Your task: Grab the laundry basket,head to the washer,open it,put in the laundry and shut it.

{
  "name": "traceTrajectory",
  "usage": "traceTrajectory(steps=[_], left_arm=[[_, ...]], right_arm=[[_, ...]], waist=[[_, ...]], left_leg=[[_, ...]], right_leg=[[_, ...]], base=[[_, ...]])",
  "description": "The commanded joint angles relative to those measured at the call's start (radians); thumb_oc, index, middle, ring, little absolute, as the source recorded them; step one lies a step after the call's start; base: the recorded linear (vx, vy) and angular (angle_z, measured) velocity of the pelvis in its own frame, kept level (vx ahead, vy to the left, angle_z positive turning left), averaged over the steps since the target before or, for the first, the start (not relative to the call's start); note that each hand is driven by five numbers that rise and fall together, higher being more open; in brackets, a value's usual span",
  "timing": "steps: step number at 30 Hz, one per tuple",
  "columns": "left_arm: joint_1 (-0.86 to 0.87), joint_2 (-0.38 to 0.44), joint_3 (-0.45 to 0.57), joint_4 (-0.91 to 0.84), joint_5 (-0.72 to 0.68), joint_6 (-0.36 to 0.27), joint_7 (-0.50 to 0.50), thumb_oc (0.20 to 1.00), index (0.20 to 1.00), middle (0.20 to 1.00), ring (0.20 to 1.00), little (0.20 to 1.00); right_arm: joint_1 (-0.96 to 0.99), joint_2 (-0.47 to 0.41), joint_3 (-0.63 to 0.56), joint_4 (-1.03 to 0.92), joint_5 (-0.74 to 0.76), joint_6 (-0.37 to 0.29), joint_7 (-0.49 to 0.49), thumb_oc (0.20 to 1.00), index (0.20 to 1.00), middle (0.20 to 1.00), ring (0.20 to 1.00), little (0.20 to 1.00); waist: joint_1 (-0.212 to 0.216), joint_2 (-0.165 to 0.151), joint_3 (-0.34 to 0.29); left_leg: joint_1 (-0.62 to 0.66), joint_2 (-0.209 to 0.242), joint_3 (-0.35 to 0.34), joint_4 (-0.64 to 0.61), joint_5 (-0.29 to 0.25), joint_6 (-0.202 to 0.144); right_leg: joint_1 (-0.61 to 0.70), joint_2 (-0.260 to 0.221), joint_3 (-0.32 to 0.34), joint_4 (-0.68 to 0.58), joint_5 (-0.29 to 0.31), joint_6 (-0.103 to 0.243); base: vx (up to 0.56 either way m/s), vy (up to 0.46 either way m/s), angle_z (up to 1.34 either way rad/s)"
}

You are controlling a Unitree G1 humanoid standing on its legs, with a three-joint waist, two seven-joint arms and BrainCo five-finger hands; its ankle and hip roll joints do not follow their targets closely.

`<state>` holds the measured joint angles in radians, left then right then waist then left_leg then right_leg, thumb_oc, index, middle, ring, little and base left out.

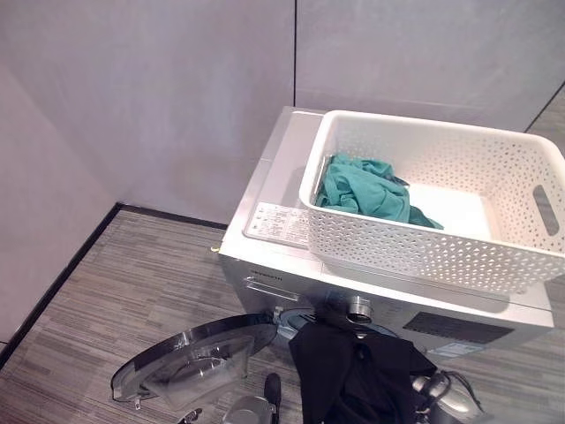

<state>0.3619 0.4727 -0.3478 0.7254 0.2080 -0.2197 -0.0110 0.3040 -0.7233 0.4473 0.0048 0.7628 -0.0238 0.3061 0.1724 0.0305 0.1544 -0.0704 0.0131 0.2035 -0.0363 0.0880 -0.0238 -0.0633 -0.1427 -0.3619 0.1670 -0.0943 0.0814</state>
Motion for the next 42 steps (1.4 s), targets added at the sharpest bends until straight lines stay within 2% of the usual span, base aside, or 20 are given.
traceTrajectory(steps=[1,4,6,7,8,10,14,17,19,20,21,23,24,26,28,32,34,35,37,42], left_arm=[[-0.036,0.067,-0.019,-0.048,0.045,-0.061,-0.012,1.0,1.0,1.0,1.0,1.0],[-0.083,0.097,-0.021,-0.05,0.056,-0.054,-0.002,1.0,1.0,1.0,1.0,1.0],[-0.101,0.127,-0.003,-0.055,0.038,-0.05,0.006,1.0,1.0,1.0,1.0,1.0],[-0.101,0.127,-0.002,-0.055,0.038,-0.05,0.006,1.0,1.0,1.0,1.0,1.0],[-0.112,0.122,0.005,-0.017,0.024,-0.043,0.019,1.0,1.0,1.0,1.0,1.0],[-0.131,0.116,-0.013,0.012,0.041,-0.044,0.022,1.0,1.0,1.0,1.0,1.0],[-0.155,0.08,-0.024,0.061,0.043,-0.033,0.035,1.0,1.0,1.0,1.0,1.0],[-0.196,0.051,-0.053,0.072,0.031,-0.029,0.03,1.0,1.0,1.0,1.0,1.0],[-0.24,0.044,-0.089,0.083,0.055,-0.027,0.034,1.0,1.0,1.0,1.0,1.0],[-0.241,0.043,-0.089,0.084,0.056,-0.027,0.034,1.0,1.0,1.0,1.0,1.0],[-0.254,0.034,-0.077,0.101,0.046,-0.019,0.048,1.0,1.0,1.0,1.0,1.0],[-0.266,0.029,-0.07,0.118,0.036,-0.016,0.062,1.0,1.0,1.0,1.0,1.0],[-0.284,0.02,-0.057,0.137,0.009,-0.006,0.079,1.0,1.0,1.0,1.0,1.0],[-0.315,0.014,-0.065,0.137,0.003,-0.008,0.091,1.0,1.0,1.0,1.0,1.0],[-0.321,0.017,-0.061,0.117,-0.029,-0.01,0.1,1.0,1.0,1.0,1.0,1.0],[-0.32,0.012,-0.054,0.122,-0.059,-0.018,0.118,1.0,1.0,1.0,1.0,1.0],[-0.32,0.004,-0.05,0.133,-0.059,-0.015,0.133,1.0,1.0,1.0,1.0,1.0],[-0.322,0.004,-0.05,0.134,-0.058,-0.015,0.134,1.0,1.0,1.0,1.0,1.0],[-0.313,-0.009,-0.053,0.171,-0.039,-0.004,0.141,1.0,1.0,1.0,1.0,1.0],[-0.308,-0.039,-0.043,0.201,-0.048,-0.003,0.155,1.0,1.0,1.0,1.0,1.0]], right_arm=[[-0.043,-0.013,-0.011,-0.057,-0.023,-0.059,0.025,0.2,0.2,0.2,0.2,0.2],[-0.042,0.006,-0.005,0.043,-0.079,-0.058,0.028,0.2,0.2,0.2,0.2,0.2],[-0.056,0.009,0.011,0.038,-0.077,-0.056,0.032,0.2,0.2,0.2,0.2,0.2],[-0.056,0.01,0.011,0.038,-0.077,-0.056,0.032,0.2,0.2,0.2,0.2,0.2],[-0.073,0.008,0.035,0.051,-0.073,-0.05,0.042,0.2,0.2,0.2,0.2,0.2],[-0.096,-0.001,0.066,0.04,-0.065,-0.051,0.046,0.2,0.2,0.2,0.2,0.2],[-0.111,-0.005,0.073,0.049,-0.07,-0.061,0.036,0.2,0.2,0.2,0.2,0.2],[-0.105,-0.007,0.033,0.096,-0.11,-0.078,-0.007,0.2,0.2,0.2,0.2,0.2],[-0.113,-0.005,0.02,0.11,-0.098,-0.087,-0.024,0.2,0.2,0.2,0.2,0.2],[-0.113,-0.006,0.019,0.109,-0.097,-0.087,-0.024,0.2,0.2,0.2,0.2,0.2],[-0.112,0.006,0.022,0.117,-0.099,-0.086,-0.028,0.2,0.2,0.2,0.2,0.2],[-0.12,0.013,0.029,0.119,-0.099,-0.085,-0.032,0.2,0.2,0.2,0.2,0.2],[-0.124,0.03,0.037,0.117,-0.078,-0.081,-0.033,0.2,0.2,0.2,0.2,0.2],[-0.137,0.063,0.036,0.155,-0.064,-0.076,-0.047,0.2,0.2,0.2,0.2,0.2],[-0.133,0.083,0.024,0.176,-0.065,-0.086,-0.062,0.2,0.2,0.2,0.2,0.2],[-0.156,0.119,0.04,0.284,-0.096,-0.085,-0.076,0.2,0.2,0.2,0.2,0.2],[-0.171,0.147,0.04,0.322,-0.119,-0.092,-0.1,0.2,0.2,0.2,0.2,0.2],[-0.174,0.148,0.039,0.324,-0.119,-0.093,-0.1,0.2,0.2,0.2,0.2,0.2],[-0.168,0.157,0.031,0.306,-0.126,-0.099,-0.116,0.2,0.2,0.2,0.2,0.2],[-0.16,0.184,-0.021,0.309,-0.124,-0.123,-0.151,0.2,0.2,0.2,0.2,0.2]], waist=[[-0.007,-0.045,0.056],[-0.026,-0.035,0.073],[-0.031,-0.034,0.089],[-0.031,-0.035,0.088],[-0.013,-0.039,0.092],[-0.001,-0.056,0.094],[0.004,-0.052,0.099],[-0.013,-0.035,0.133],[-0.041,-0.035,0.15],[-0.04,-0.034,0.151],[-0.029,-0.045,0.158],[-0.028,-0.051,0.158],[-0.03,-0.058,0.155],[-0.051,-0.03,0.155],[-0.056,-0.022,0.177],[-0.052,-0.005,0.205],[-0.048,-0.001,0.214],[-0.047,-0.004,0.217],[-0.051,-0.012,0.238],[-0.069,-0.023,0.257]], left_leg=[[-0.011,-0.001,-0.011,0.104,-0.122,-0.007],[-0.056,-0.003,0.003,0.109,-0.113,0.001],[-0.089,0.011,-0.006,0.14,-0.103,0.016],[-0.09,0.011,-0.005,0.14,-0.103,0.016],[-0.111,0.019,0.003,0.149,-0.096,0.019],[-0.114,0.014,0.0,0.134,-0.077,0.009],[-0.123,0.027,-0.012,0.138,-0.063,-0.006],[-0.188,0.035,-0.036,0.249,-0.058,-0.041],[-0.217,0.104,0.023,0.302,-0.055,-0.078],[-0.217,0.105,0.023,0.305,-0.057,-0.08],[-0.212,0.144,-0.014,0.323,-0.065,-0.086],[-0.216,0.149,-0.046,0.35,-0.081,-0.085],[-0.182,0.15,-0.089,0.371,-0.13,-0.08],[-0.123,0.128,-0.085,0.237,-0.099,-0.063],[-0.149,0.086,-0.094,0.271,-0.123,-0.04],[-0.175,0.058,-0.069,0.301,-0.152,-0.017],[-0.181,0.056,-0.059,0.324,-0.185,-0.02],[-0.193,0.053,-0.049,0.323,-0.163,-0.012],[-0.204,0.065,-0.022,0.41,-0.243,-0.006],[-0.191,0.065,0.037,0.397,-0.231,0.02]], right_leg=[[0.022,-0.083,-0.009,-0.168,0.191,0.108],[-0.041,-0.095,0.082,-0.159,0.218,0.12],[-0.076,-0.034,0.143,-0.048,0.139,0.084],[-0.078,-0.034,0.144,-0.047,0.138,0.084],[-0.074,0.008,0.092,0.023,0.056,0.053],[-0.058,0.031,0.075,-0.011,0.031,0.031],[-0.045,0.06,0.07,-0.028,0.026,0.012],[-0.033,0.067,0.017,-0.049,0.018,-0.011],[-0.031,0.057,-0.01,-0.037,-0.009,-0.014],[-0.031,0.058,-0.009,-0.034,-0.011,-0.014],[-0.032,0.044,-0.025,-0.034,-0.005,-0.015],[-0.029,0.038,-0.027,-0.04,0.003,-0.012],[-0.033,0.023,-0.027,-0.034,0.011,-0.001],[-0.056,-0.001,-0.029,-0.002,0.034,0.009],[-0.09,-0.055,-0.016,0.057,0.038,0.015],[-0.141,-0.093,0.011,0.084,0.064,0.032],[-0.155,-0.098,0.033,0.097,0.055,0.049],[-0.164,-0.103,0.024,0.091,0.075,0.039],[-0.19,-0.117,0.056,0.135,0.062,0.064],[-0.229,-0.143,0.059,0.144,0.145,0.095]], base=[[-0.13,0.148,-0.41],[-0.13,0.095,-0.51],[-0.13,-0.023,-0.12],[-0.19,-0.033,-0.01],[-0.13,-0.025,-0.09],[-0.12,-0.12,-0.06],[-0.05,-0.137,0.05],[-0.13,-0.153,0.24],[-0.06,-0.058,0.79],[-0.01,0.006,1.14],[-0.05,-0.001,0.77],[-0.03,0.026,-0.03],[-0.06,0.222,0.06],[-0.07,0.323,0.14],[-0.05,0.334,0.17],[-0.05,0.246,0.04],[-0.01,0.136,-0.26],[-0.05,0.127,-0.38],[0.02,0.177,-0.44],[-0.01,0.121,-0.3]])
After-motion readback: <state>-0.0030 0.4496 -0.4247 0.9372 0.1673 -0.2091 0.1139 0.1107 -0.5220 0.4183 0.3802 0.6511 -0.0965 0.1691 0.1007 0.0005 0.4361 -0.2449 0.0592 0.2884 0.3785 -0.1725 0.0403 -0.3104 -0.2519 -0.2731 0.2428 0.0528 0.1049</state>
